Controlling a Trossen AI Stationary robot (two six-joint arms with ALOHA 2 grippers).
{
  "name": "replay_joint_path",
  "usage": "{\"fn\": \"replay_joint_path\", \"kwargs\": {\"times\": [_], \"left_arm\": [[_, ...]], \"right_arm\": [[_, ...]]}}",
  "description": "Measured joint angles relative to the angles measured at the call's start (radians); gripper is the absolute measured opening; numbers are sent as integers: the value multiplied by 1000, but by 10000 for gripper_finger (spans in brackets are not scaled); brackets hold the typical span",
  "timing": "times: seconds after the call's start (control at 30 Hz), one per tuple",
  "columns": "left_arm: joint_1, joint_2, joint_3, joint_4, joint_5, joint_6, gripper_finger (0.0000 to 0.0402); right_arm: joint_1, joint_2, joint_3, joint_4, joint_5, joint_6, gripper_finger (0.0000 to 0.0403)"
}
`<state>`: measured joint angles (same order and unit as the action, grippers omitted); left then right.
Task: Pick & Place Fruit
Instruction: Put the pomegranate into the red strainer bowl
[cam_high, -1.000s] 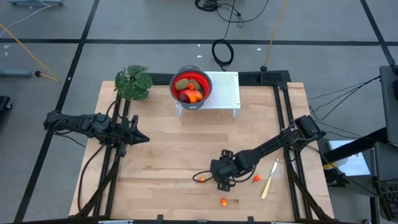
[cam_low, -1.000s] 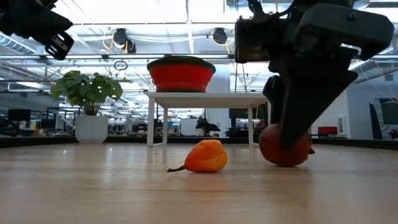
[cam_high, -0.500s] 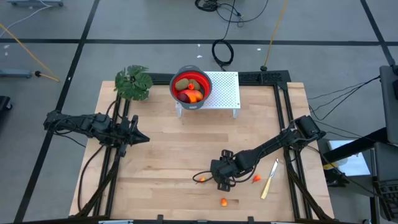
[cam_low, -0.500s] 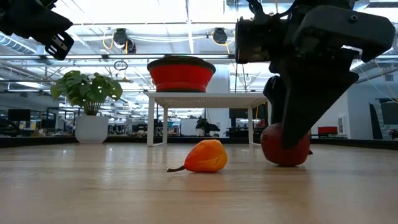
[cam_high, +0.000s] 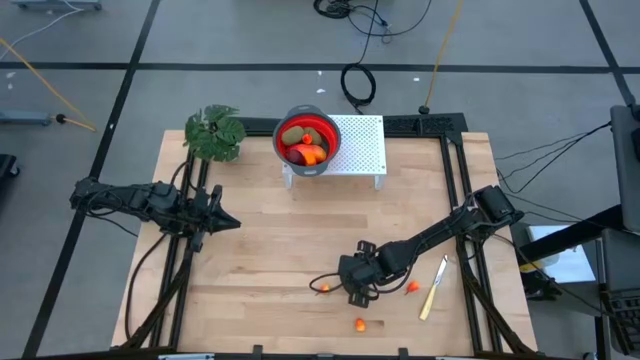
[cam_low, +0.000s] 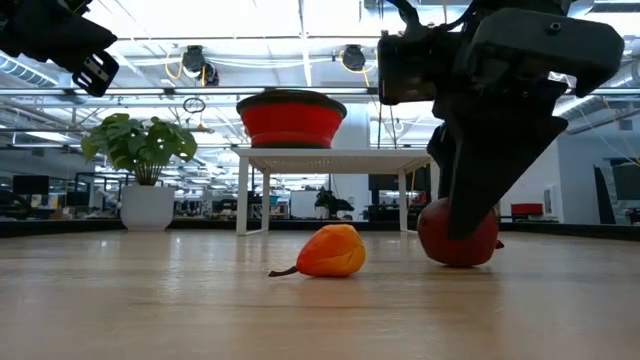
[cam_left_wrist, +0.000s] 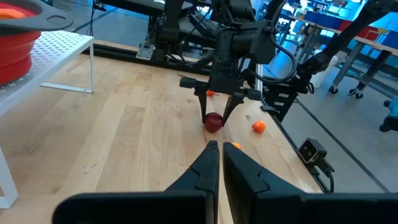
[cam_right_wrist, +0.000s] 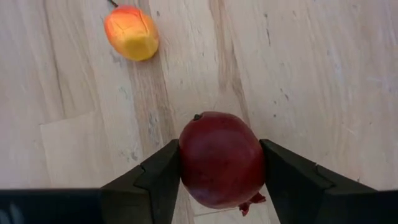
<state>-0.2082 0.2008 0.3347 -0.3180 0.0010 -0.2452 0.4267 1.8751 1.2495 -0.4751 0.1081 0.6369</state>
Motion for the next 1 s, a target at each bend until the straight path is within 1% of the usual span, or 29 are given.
{"fn": "replay_joint_path", "kwargs": {"times": [0.17, 0.33, 0.47, 0.83, 0.97, 1.0], "left_arm": [[0, 0, 0, 0, 0, 0, 19], [0, 0, 0, 0, 2, 0, 19], [0, 0, 0, 2, 2, 5, 19], [0, 0, 0, 9, 1, 6, 19], [0, 0, 0, 9, 0, 3, 19], [0, 0, 0, 9, -1, 3, 19]], "right_arm": [[-8, -6, 0, 54, -5, 41, 198], [-35, -56, -1, 196, -5, 55, 191], [-70, -106, -1, 322, -5, 46, 193], [-175, -214, 0, 615, -5, -139, 192], [-219, -239, 0, 696, -13, -244, 196], [-232, -239, 0, 722, -30, -277, 196]]}}
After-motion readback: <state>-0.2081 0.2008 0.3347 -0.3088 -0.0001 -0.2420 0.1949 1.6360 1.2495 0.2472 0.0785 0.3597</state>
